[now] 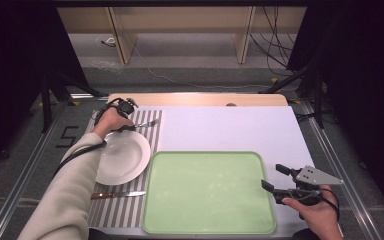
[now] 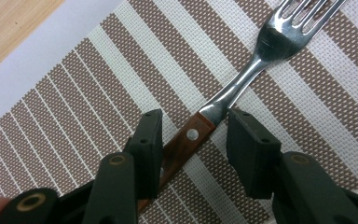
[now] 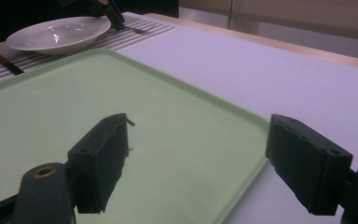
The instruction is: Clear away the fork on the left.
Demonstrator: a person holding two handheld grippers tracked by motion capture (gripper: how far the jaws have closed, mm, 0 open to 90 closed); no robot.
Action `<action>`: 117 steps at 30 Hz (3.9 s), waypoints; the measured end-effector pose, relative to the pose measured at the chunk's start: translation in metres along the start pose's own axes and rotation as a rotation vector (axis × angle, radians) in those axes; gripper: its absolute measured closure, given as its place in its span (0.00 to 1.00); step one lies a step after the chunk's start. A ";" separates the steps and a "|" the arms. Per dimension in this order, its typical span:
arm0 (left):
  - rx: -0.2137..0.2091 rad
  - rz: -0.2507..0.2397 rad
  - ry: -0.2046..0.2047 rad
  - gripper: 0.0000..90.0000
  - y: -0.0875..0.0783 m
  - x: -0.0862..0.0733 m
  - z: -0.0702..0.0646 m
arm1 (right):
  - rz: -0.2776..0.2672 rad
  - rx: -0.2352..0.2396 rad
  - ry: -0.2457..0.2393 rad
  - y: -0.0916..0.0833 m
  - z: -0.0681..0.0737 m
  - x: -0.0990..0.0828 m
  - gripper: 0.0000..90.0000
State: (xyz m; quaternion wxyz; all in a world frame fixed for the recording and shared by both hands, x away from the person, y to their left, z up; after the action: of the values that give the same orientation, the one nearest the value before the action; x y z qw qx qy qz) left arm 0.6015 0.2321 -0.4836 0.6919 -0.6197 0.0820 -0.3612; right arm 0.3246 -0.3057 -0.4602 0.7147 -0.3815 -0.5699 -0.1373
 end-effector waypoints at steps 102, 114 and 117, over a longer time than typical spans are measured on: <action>0.066 -0.126 -0.078 0.86 -0.060 0.014 -0.017 | -0.001 0.004 0.005 -0.001 0.001 0.000 0.25; -0.003 -0.147 -0.124 0.86 -0.086 -0.004 -0.047 | -0.003 -0.002 0.006 -0.002 0.001 0.001 0.24; -0.020 -0.160 -0.128 0.86 -0.092 -0.008 -0.055 | -0.009 -0.003 0.007 -0.002 0.000 0.001 0.24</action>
State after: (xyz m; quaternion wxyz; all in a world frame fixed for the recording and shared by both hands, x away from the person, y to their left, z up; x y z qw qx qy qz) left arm 0.5281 0.1962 -0.4141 0.6584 -0.6531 -0.0084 -0.3740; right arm 0.3234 -0.3066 -0.4586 0.7155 -0.3796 -0.5687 -0.1429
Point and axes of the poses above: each handheld gripper's, and its own axes: y roughly forward along the jaws, x roughly out of its top, z roughly to its left, the point moved 2 cm from there along y, roughly forward along the jaws, and after that the axes turned 3 degrees about x, right-handed, at the moved point
